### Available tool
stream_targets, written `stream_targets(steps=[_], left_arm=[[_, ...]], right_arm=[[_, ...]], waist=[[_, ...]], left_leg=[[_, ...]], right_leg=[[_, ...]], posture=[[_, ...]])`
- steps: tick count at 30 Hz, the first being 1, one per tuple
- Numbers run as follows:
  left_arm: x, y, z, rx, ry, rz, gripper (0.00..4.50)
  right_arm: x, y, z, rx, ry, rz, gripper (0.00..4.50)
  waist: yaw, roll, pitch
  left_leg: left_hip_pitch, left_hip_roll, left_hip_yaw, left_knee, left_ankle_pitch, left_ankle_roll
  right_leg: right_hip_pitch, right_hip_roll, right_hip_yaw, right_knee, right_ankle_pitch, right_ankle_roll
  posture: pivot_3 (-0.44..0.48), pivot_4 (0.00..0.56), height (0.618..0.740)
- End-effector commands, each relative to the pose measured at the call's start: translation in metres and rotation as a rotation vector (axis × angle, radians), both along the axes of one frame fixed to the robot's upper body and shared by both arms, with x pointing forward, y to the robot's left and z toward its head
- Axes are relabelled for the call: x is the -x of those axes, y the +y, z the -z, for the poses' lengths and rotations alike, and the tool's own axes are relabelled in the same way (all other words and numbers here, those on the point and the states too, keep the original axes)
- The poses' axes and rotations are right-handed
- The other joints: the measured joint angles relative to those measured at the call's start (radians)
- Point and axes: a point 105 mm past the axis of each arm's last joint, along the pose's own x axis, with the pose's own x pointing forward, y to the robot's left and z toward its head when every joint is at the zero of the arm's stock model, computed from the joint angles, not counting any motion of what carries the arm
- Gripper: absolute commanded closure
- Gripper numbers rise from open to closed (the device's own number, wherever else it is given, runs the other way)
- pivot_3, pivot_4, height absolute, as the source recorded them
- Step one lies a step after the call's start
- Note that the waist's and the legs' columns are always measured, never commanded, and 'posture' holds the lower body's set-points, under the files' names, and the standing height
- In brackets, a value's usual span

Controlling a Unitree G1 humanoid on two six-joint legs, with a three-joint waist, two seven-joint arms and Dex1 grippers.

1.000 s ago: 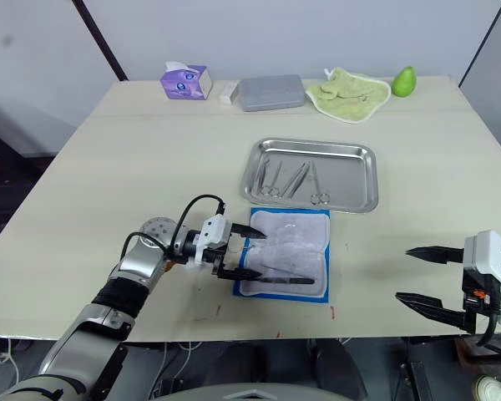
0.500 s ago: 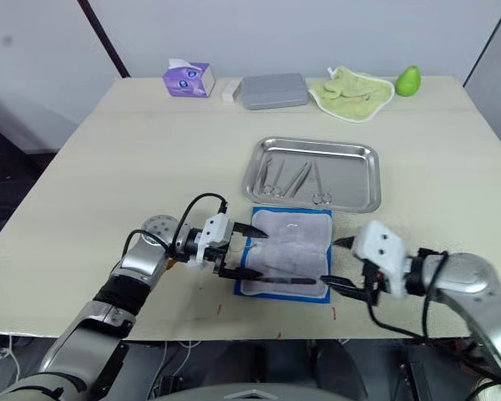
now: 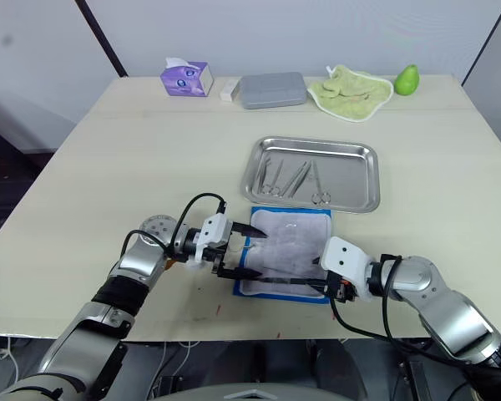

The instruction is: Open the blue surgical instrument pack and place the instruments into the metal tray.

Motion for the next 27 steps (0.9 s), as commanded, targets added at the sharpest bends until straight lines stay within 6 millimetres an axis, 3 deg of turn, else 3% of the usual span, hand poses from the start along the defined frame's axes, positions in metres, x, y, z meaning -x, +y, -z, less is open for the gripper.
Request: stream_targets(steps=[1,15,27], left_arm=[[0.011,0.021,0.039,-0.103,0.144,-0.071,0.00],[0.010,0.020,0.039,-0.105,0.141,-0.073,0.00],[0.012,0.022,0.041,-0.107,0.139,-0.078,0.00]], right_arm=[[0.000,0.006,-0.008,-0.013,-0.040,-0.028,2.28],[-0.013,0.005,-0.003,0.018,-0.055,0.004,2.28],[-0.009,0.013,0.007,0.052,-0.039,-0.057,2.28]], waist=[[0.000,0.000,0.000],[-0.001,0.001,-0.001],[-0.001,0.000,-0.002]], left_leg=[[0.000,0.000,0.000,0.000,0.000,0.000],[0.001,0.000,0.000,0.001,0.000,0.000],[0.001,0.000,0.000,0.001,0.000,0.000]], right_leg=[[0.000,0.000,0.000,0.000,0.000,0.000],[0.000,0.000,0.000,0.001,0.000,0.000],[0.000,0.000,0.001,0.003,0.000,0.000]], posture=[[0.000,0.150,0.740],[0.000,0.150,0.740],[0.000,0.150,0.740]])
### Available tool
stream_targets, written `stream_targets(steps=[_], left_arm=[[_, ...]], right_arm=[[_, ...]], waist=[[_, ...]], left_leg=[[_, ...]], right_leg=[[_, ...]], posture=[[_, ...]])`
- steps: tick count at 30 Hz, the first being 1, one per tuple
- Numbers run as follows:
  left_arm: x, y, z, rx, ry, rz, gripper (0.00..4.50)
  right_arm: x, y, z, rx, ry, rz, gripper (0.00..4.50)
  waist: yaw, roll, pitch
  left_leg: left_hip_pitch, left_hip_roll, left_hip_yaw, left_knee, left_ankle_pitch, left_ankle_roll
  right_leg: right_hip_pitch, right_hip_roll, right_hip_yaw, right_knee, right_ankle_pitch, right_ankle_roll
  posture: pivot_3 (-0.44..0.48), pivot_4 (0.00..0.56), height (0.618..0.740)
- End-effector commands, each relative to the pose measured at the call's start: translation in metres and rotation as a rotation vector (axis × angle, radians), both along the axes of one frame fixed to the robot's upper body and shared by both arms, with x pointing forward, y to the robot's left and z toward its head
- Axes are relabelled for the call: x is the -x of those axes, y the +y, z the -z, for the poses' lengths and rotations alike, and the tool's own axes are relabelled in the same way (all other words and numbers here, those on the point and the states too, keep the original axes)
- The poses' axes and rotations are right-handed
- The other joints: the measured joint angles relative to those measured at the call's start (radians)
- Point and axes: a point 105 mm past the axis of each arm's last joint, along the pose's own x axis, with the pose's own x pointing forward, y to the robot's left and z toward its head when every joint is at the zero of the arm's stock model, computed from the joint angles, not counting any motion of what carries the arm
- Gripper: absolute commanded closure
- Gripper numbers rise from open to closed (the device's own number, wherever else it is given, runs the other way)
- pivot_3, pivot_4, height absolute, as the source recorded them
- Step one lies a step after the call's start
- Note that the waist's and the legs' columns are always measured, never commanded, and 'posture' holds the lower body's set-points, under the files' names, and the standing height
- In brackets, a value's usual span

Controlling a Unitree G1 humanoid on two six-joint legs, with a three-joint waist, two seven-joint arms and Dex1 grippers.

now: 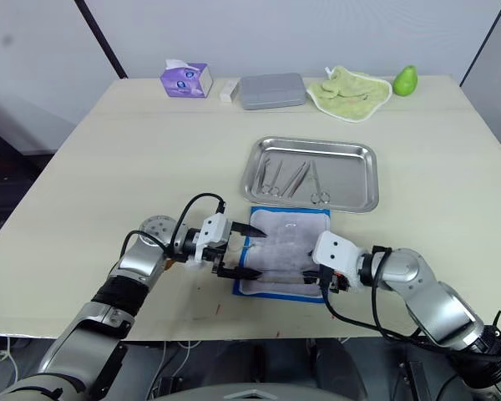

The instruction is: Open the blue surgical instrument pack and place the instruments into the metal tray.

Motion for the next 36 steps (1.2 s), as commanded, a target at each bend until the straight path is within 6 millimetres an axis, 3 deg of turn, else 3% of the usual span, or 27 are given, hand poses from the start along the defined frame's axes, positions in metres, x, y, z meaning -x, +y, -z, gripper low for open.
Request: stream_targets(steps=[1,18,19,21,25,32,36], left_arm=[[0.014,0.021,0.040,-0.107,0.140,-0.066,0.00],[0.013,0.020,0.040,-0.105,0.139,-0.071,0.00],[0.013,0.020,0.040,-0.105,0.139,-0.071,0.00],[0.012,0.019,0.039,-0.103,0.138,-0.071,0.00],[0.012,0.018,0.039,-0.102,0.138,-0.070,0.00],[0.012,0.019,0.038,-0.103,0.136,-0.073,0.00],[0.011,0.019,0.038,-0.101,0.135,-0.075,0.00]], right_arm=[[0.005,0.007,0.005,0.006,0.026,-0.035,2.28],[0.013,0.010,0.033,0.059,0.097,-0.108,2.28],[0.013,0.009,0.036,0.063,0.107,-0.107,2.70],[0.013,0.007,0.043,0.073,0.135,-0.090,2.91],[0.013,0.002,0.049,0.093,0.169,-0.076,4.42],[0.008,0.002,0.039,0.082,0.137,-0.064,4.42],[0.003,0.009,0.015,0.062,0.099,-0.069,4.42]], waist=[[-0.001,0.000,-0.001],[-0.002,-0.004,-0.011],[-0.002,-0.005,-0.012],[-0.002,-0.006,-0.013],[-0.004,-0.009,-0.016],[-0.003,-0.011,-0.015],[-0.003,-0.010,-0.015]], left_leg=[[0.000,0.000,0.000,0.000,0.000,0.000],[0.002,0.001,0.001,0.000,0.000,0.000],[0.002,0.001,0.001,0.000,0.000,0.000],[0.003,0.001,0.001,0.000,0.000,0.000],[0.005,0.002,0.001,0.000,0.000,0.000],[0.015,0.002,0.003,-0.004,0.000,0.000],[0.015,0.002,0.003,-0.004,0.000,0.000]], right_leg=[[0.000,0.000,0.000,0.000,0.000,0.000],[0.000,0.001,0.001,0.003,0.000,-0.001],[0.000,0.001,0.001,0.003,0.000,-0.001],[0.000,0.001,0.001,0.003,0.000,-0.001],[0.002,0.002,0.002,0.003,0.000,-0.001],[0.009,0.002,0.003,0.003,-0.001,-0.003],[0.008,0.002,0.004,0.003,-0.001,-0.003]], posture=[[0.000,0.150,0.740],[0.000,0.150,0.740],[0.000,0.150,0.740],[0.000,0.150,0.740],[0.000,0.150,0.740],[0.000,0.150,0.740],[0.000,0.150,0.740]])
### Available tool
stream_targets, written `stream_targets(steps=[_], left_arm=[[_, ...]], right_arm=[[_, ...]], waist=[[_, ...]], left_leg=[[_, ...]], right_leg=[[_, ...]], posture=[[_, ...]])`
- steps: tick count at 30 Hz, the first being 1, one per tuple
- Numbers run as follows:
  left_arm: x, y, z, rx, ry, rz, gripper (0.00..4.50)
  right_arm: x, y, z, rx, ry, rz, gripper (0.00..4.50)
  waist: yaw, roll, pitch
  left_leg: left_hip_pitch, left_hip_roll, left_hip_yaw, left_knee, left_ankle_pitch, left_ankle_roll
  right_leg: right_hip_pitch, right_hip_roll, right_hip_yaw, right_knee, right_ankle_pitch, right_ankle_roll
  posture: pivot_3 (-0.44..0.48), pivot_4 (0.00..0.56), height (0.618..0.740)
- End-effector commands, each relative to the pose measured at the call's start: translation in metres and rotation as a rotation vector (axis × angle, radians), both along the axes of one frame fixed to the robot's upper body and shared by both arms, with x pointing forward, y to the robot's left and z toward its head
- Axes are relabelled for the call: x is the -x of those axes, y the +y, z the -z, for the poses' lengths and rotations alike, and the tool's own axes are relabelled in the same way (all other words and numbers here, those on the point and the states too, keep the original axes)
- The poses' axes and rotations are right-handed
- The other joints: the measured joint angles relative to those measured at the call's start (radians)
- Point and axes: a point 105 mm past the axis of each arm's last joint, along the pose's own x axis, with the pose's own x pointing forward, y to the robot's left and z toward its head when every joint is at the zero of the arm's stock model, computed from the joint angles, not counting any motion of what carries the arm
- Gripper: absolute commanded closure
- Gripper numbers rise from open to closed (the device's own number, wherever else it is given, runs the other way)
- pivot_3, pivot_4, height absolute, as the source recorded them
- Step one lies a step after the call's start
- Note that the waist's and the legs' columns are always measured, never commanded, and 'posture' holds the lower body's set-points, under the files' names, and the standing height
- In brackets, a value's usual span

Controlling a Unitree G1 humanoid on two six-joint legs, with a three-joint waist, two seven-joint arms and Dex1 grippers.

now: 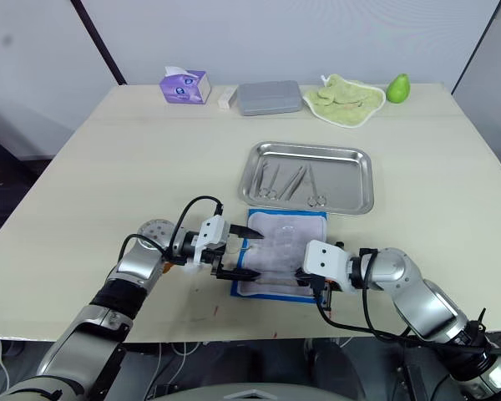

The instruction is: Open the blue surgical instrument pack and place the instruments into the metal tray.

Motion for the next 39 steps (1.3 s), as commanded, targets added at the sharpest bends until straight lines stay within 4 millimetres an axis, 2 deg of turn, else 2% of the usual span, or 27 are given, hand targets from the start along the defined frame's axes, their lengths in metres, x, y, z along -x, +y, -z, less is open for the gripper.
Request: stream_targets(steps=[1,4,9,19,29,33,39], left_arm=[[0.012,0.014,0.033,-0.094,0.123,-0.040,0.00],[0.014,0.014,0.035,-0.098,0.123,-0.036,0.00],[0.016,0.014,0.037,-0.105,0.123,-0.030,0.00],[0.013,0.014,0.039,-0.125,0.125,-0.026,0.00],[0.013,0.014,0.040,-0.133,0.126,-0.027,0.00],[0.013,0.014,0.041,-0.132,0.126,-0.028,0.00],[0.013,0.013,0.041,-0.131,0.125,-0.026,0.00]], right_arm=[[0.000,-0.001,-0.004,0.038,0.038,0.030,4.42],[0.003,0.006,-0.018,0.043,0.040,0.019,4.42],[0.005,0.011,-0.026,0.097,0.043,0.010,4.42],[-0.004,0.008,-0.046,0.199,0.016,0.024,4.42],[0.001,0.008,-0.060,0.257,-0.003,-0.003,4.42],[0.002,0.003,-0.063,0.271,-0.012,-0.002,4.42],[-0.001,-0.017,-0.060,0.303,-0.013,0.044,4.42]], waist=[[0.001,0.001,0.001],[0.002,0.002,0.002],[0.002,0.004,0.005],[0.003,0.006,0.008],[0.004,0.007,0.012],[0.004,0.007,0.012],[0.003,0.007,0.012]], left_leg=[[0.000,0.000,0.000,0.000,0.000,0.000],[-0.001,0.000,0.000,0.000,0.000,0.000],[-0.003,0.000,0.000,0.000,0.000,0.000],[-0.004,-0.001,-0.001,0.000,0.000,0.000],[-0.005,-0.001,-0.004,0.001,0.000,0.000],[-0.005,-0.001,-0.004,0.001,0.000,0.000],[-0.006,-0.001,-0.004,0.001,0.000,0.000]], right_leg=[[0.000,0.000,0.000,0.000,0.000,0.000],[-0.001,-0.001,0.000,0.000,0.000,0.000],[-0.002,-0.001,0.000,0.000,0.000,0.000],[-0.002,-0.002,-0.002,0.000,0.000,0.000],[-0.002,-0.005,-0.004,0.000,0.000,0.000],[-0.002,-0.006,-0.005,0.000,0.000,0.000],[-0.002,-0.007,-0.005,0.000,0.000,0.000]], posture=[[0.000,0.150,0.740],[0.000,0.150,0.740],[0.000,0.150,0.740],[0.000,0.150,0.740],[0.000,0.150,0.740],[0.000,0.150,0.740],[0.000,0.150,0.740]])
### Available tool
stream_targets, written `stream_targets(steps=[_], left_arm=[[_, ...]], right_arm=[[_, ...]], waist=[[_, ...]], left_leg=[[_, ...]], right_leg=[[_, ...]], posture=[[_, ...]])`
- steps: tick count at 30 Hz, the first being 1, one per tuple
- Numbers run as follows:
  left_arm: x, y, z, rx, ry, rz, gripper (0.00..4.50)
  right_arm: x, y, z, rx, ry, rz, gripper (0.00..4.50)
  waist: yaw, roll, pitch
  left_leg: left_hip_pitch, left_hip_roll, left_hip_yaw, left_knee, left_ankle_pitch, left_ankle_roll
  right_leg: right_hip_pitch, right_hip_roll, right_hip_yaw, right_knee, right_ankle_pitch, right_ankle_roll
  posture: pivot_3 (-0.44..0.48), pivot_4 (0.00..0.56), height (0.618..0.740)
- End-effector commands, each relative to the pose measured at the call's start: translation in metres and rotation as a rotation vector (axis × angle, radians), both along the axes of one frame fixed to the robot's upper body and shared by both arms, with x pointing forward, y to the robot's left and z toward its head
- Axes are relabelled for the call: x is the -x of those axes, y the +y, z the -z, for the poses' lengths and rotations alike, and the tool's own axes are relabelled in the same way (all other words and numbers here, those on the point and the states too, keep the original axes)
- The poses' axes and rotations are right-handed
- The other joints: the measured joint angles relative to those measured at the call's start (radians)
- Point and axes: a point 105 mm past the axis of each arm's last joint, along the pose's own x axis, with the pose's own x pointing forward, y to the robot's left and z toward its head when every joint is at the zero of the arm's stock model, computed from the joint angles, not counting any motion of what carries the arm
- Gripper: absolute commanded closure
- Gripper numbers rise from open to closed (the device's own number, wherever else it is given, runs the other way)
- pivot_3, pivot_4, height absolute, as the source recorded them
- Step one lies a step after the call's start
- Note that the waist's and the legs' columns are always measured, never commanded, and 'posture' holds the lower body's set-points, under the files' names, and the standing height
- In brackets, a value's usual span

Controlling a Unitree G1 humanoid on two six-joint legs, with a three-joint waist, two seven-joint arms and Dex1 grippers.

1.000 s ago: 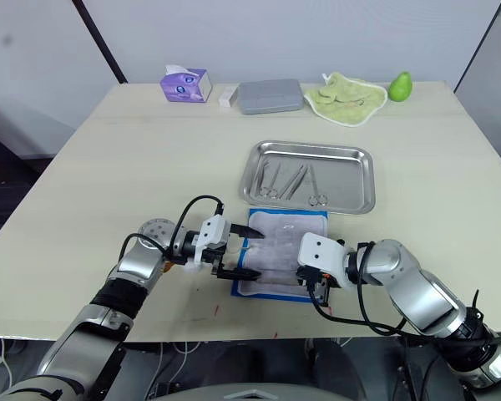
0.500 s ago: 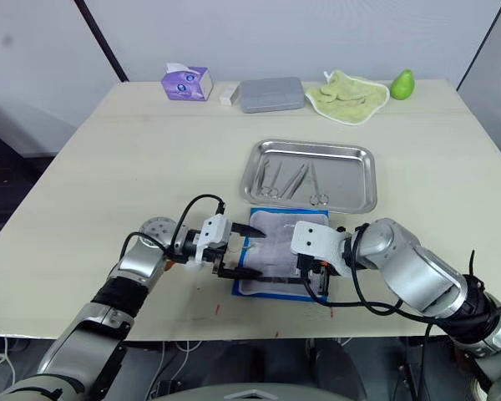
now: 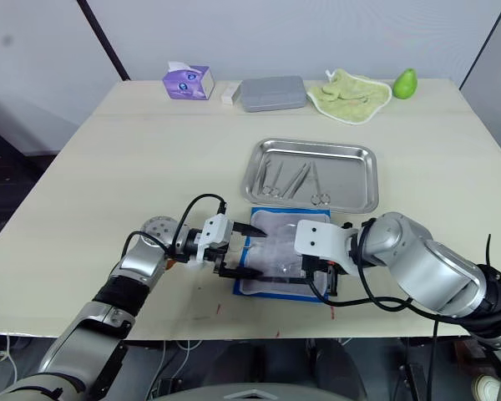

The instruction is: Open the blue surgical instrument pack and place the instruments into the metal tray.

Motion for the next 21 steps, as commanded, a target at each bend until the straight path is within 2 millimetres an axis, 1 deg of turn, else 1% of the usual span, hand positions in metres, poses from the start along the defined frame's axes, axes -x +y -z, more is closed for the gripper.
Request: stream_targets(steps=[1,13,17,19,21], left_arm=[[0.014,0.018,0.044,-0.130,0.147,-0.055,0.00],[0.014,0.016,0.041,-0.127,0.144,-0.048,0.00],[0.015,0.016,0.041,-0.125,0.144,-0.047,0.00],[0.015,0.016,0.041,-0.124,0.144,-0.048,0.00],[0.015,0.016,0.042,-0.124,0.143,-0.048,0.00]], right_arm=[[-0.001,-0.007,-0.009,-0.011,-0.044,-0.006,4.42],[0.005,-0.040,-0.024,-0.027,-0.050,0.037,4.42],[0.004,-0.047,-0.034,-0.113,-0.032,0.101,4.42],[-0.001,-0.047,-0.043,-0.209,-0.029,0.168,4.42],[-0.007,-0.047,-0.046,-0.291,-0.034,0.231,4.42]], waist=[[0.000,0.000,0.000],[0.002,0.000,0.001],[0.001,0.000,0.001],[0.001,-0.001,0.001],[0.001,-0.002,0.002]], left_leg=[[0.000,0.000,0.000,0.000,0.000,0.000],[-0.001,0.000,0.000,0.000,0.000,0.000],[-0.001,0.000,0.000,0.000,0.000,0.000],[-0.001,0.000,0.000,0.000,0.000,0.000],[-0.001,0.000,0.001,0.000,0.000,0.000]], right_leg=[[0.000,0.000,0.000,0.000,0.000,0.000],[0.000,-0.001,0.000,-0.001,-0.001,0.003],[0.000,-0.001,0.000,-0.002,-0.002,0.003],[0.000,-0.001,0.000,-0.002,-0.001,0.003],[0.000,-0.001,0.000,-0.003,0.000,0.001]], posture=[[0.000,0.150,0.740],[0.000,0.150,0.740],[0.000,0.150,0.740],[0.000,0.150,0.740],[0.000,0.150,0.740]])
